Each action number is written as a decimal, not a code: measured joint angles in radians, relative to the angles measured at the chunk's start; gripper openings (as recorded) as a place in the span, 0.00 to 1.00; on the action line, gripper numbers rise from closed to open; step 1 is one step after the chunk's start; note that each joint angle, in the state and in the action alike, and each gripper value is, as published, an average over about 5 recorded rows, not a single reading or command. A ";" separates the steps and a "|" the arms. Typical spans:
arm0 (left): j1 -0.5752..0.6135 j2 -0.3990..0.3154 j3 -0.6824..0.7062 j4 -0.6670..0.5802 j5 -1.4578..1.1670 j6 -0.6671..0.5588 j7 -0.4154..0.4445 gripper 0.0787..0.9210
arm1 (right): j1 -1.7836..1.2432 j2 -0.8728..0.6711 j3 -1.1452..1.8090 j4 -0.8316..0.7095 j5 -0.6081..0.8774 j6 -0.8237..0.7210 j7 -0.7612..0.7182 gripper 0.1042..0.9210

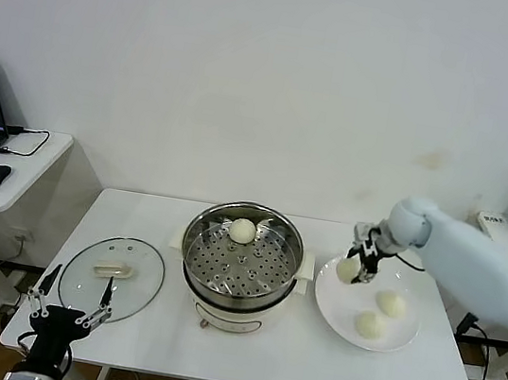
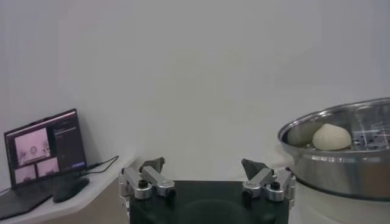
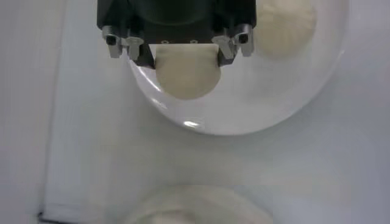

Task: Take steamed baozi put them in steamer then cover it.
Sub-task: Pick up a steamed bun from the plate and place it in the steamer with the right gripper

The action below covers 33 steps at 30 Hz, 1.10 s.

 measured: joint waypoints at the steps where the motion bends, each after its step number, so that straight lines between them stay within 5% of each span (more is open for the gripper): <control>1: 0.000 0.001 0.002 0.000 0.000 0.000 0.000 0.88 | 0.030 -0.001 -0.015 0.017 0.022 -0.006 -0.001 0.67; 15: 0.002 -0.003 -0.013 -0.009 -0.013 -0.002 0.001 0.88 | 0.270 0.135 -0.137 0.156 0.318 -0.129 0.075 0.68; 33: 0.007 -0.021 -0.050 -0.013 -0.021 -0.003 0.002 0.88 | 0.155 0.489 -0.167 0.008 0.407 -0.243 0.185 0.69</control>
